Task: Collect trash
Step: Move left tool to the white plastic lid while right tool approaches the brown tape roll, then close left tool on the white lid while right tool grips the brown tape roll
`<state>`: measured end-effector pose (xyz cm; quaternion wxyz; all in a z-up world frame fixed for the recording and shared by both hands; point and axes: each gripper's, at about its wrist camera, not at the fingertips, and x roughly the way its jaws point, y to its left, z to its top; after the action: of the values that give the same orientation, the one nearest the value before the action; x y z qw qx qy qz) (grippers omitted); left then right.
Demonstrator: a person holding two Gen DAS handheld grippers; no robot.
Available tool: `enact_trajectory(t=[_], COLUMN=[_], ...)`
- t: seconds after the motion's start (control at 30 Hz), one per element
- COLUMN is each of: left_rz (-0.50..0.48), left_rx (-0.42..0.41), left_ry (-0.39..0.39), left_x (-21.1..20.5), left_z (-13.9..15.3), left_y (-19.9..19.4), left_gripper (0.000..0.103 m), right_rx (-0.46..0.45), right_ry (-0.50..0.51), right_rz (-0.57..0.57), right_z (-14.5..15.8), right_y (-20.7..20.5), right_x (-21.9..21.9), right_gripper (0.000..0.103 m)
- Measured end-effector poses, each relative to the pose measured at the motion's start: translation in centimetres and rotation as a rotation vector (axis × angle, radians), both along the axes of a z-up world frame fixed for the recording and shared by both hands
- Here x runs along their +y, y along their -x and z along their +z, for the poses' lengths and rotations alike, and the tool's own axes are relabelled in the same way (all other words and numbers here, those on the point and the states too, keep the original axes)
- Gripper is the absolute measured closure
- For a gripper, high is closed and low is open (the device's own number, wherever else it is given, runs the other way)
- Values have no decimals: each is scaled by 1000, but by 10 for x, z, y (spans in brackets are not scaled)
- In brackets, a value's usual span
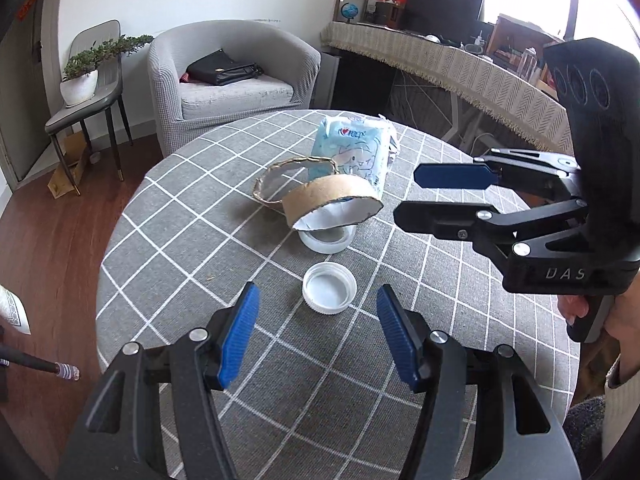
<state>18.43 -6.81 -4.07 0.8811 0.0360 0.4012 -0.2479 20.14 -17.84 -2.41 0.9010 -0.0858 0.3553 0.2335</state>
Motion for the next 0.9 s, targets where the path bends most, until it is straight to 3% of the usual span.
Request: enact_trajectory(t=[0.17, 0.27, 0.4, 0.9], left_rz=[-19, -23, -40, -12], left_rx=[7, 8, -24, 18], left_ry=[-38, -21, -58, 28], left_x=[-11, -11, -13, 21], left_z=[-7, -7, -8, -6], left_y=[-5, -8, -8, -20], left_gripper=[49, 57, 70, 70], right_rx=[-14, -19, -12, -2], right_ry=[-2, -1, 15, 82], right_rz=[35, 49, 62, 98], right_z=[4, 4, 0, -11], right_y=[-5, -7, -11, -27], right_x=[3, 4, 8, 36], right_gripper=[55, 55, 55, 55])
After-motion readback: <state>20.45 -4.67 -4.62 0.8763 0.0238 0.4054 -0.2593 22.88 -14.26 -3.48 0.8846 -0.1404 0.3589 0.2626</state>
